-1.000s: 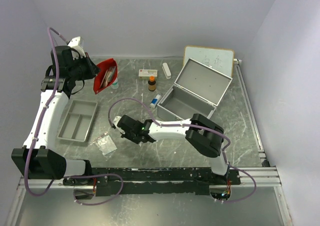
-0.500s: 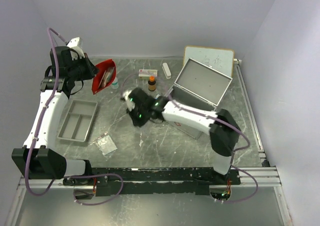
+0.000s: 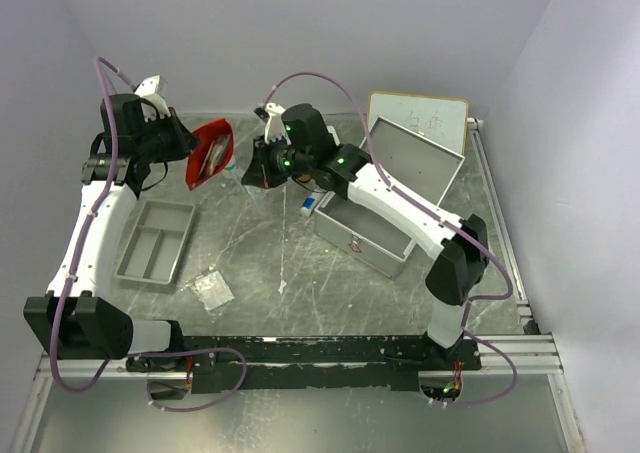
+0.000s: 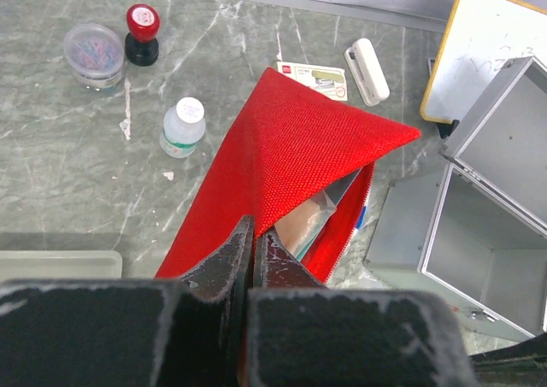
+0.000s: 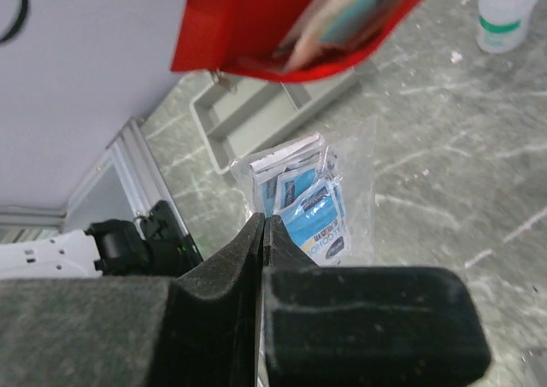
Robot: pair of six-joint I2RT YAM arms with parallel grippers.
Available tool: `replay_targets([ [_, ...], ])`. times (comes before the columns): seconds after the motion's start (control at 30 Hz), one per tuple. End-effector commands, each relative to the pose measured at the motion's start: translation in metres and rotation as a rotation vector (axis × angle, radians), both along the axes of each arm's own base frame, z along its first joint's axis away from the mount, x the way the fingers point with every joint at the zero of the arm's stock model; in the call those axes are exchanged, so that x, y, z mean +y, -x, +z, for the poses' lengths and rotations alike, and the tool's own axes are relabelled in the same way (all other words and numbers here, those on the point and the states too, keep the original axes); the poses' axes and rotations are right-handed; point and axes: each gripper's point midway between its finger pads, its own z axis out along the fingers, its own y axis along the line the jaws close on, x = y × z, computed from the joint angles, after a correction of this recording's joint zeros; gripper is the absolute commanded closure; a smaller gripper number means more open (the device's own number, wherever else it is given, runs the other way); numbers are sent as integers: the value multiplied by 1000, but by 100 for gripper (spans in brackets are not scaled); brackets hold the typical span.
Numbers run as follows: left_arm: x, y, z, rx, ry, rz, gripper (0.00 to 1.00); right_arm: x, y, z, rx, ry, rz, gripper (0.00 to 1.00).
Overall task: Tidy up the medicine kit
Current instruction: Place the medical item at the medicine pouch.
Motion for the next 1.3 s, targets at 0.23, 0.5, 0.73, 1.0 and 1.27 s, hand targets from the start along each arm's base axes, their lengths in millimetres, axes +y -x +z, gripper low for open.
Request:
replay_targets([
  [0.23,-15,2,6,-36,122,-33,93,22,-31,80,-25,-275,-53,100],
  [0.5,-13,-4,16,-58,137,-14,93,31,-46,93,37,-407,-130,100],
  [0.73,-9,-12,24,-84,188,51,93,42,-64,100,90,-515,-199,100],
  [1.0,-6,-20,34,-107,222,92,93,45,-85,111,86,-610,-284,100],
  [1.27,-6,-20,30,-99,235,99,93,52,-93,127,66,-681,-291,100],
])
